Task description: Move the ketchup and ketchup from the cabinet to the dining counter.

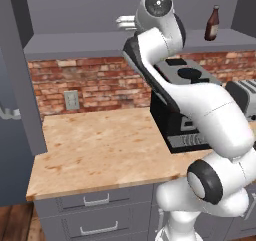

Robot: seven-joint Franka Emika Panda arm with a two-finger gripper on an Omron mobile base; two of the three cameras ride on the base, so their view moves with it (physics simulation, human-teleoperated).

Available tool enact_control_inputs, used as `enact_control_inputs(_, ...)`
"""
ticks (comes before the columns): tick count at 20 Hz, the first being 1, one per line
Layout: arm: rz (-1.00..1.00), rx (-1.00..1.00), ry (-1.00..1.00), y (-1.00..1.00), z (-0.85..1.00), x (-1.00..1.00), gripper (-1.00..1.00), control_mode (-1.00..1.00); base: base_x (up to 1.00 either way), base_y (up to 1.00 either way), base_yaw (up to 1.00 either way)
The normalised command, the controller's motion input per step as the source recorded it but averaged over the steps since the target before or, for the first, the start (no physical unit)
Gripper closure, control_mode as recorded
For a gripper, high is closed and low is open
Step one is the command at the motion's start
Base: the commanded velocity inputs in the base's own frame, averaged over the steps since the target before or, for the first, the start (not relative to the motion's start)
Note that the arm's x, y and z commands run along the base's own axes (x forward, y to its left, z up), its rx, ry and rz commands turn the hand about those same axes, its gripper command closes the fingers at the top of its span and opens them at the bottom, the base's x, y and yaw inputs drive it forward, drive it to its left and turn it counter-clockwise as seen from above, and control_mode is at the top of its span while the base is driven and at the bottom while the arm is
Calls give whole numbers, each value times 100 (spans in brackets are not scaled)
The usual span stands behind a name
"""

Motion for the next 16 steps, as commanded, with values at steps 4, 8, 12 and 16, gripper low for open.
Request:
enact_control_inputs(4, 0, 3, -4, -44, -7, -100, 100, -100, 0, 0, 0)
enact_control_inputs(8, 0, 2, 0, -26, 0, -100, 100, -100, 0, 0, 0)
enact_control_inputs(12, 0, 0, 6, -16, 0, -100, 100, -100, 0, 0, 0)
enact_control_inputs(16, 0, 0, 14, -8, -4, -89, 100, -100, 0, 0, 0)
